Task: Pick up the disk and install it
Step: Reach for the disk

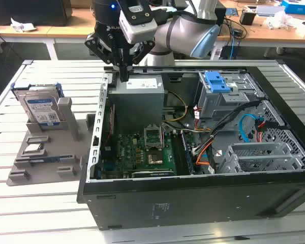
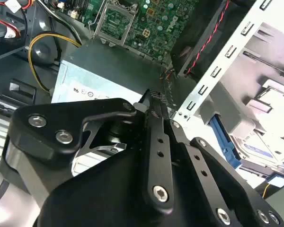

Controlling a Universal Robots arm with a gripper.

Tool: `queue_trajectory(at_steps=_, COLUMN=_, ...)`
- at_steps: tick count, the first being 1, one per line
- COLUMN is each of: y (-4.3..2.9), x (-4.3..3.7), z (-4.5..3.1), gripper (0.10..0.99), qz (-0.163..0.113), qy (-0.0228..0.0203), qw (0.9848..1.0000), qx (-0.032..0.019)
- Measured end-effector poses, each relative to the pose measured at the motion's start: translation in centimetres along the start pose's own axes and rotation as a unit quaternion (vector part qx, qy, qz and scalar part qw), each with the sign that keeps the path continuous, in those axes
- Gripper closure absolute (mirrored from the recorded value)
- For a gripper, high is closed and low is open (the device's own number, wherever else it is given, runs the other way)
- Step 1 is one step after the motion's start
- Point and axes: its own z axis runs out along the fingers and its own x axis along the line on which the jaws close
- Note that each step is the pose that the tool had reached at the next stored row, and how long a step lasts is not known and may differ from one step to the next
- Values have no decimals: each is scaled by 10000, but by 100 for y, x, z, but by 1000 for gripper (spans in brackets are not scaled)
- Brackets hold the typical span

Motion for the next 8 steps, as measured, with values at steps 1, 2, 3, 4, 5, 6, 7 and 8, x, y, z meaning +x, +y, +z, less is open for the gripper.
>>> queue_trajectory(at_steps=1, y=-2, x=26, z=-1, gripper=980, qz=0, qy=0, qw=10000, qx=1)
queue_trajectory(at_steps=2, y=-4, x=46, z=-2, gripper=980, qz=-1, qy=0, qw=10000, qx=1)
queue_trajectory(at_steps=3, y=-6, x=77, z=-3, gripper=980, qz=0, qy=1, qw=10000, qx=1)
queue_trajectory(at_steps=4, y=-9, x=119, z=-4, gripper=980, qz=-1, qy=1, qw=10000, qx=0)
queue_trajectory(at_steps=5, y=-11, x=147, z=-4, gripper=980, qz=-1, qy=0, qw=10000, qx=0)
queue_trajectory(at_steps=6, y=-12, x=164, z=-5, gripper=980, qz=-1, qy=1, qw=10000, qx=0)
queue_trajectory(at_steps=7, y=-14, x=185, z=-6, gripper=980, qz=0, qy=0, qw=10000, qx=1)
queue_trajectory(at_steps=8, y=-16, x=204, z=-6, gripper=980, qz=0, qy=0, qw=10000, qx=0)
